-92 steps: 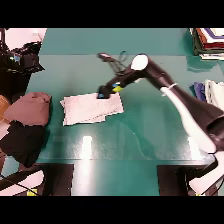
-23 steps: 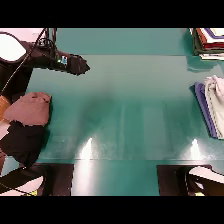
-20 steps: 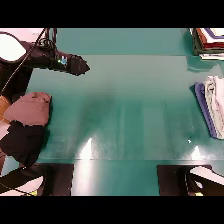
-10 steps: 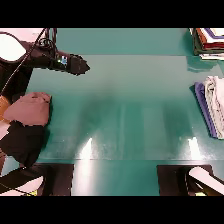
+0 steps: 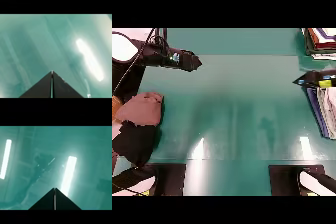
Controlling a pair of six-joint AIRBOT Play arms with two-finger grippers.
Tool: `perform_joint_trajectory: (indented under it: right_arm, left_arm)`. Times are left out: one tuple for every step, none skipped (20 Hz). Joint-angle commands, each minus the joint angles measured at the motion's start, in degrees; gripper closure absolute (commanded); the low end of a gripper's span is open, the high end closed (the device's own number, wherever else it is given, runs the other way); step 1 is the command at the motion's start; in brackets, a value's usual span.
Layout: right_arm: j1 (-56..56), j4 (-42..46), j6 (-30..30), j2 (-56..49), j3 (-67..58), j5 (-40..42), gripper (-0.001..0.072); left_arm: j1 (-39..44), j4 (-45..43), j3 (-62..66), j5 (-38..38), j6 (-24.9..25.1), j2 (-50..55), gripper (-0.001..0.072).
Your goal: Fold the shirts.
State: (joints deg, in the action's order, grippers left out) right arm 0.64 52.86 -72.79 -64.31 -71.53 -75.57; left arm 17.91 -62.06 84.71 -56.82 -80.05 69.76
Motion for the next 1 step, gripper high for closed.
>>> perform_joint_trajectory:
  right_arm:
    - [-6.14,-0.22,0.48,0.04,0.04,1.86,0.0694]
  left_arm:
    - [0.02,0.00,0.00,1.44,-0.02,0.00,0.0687]
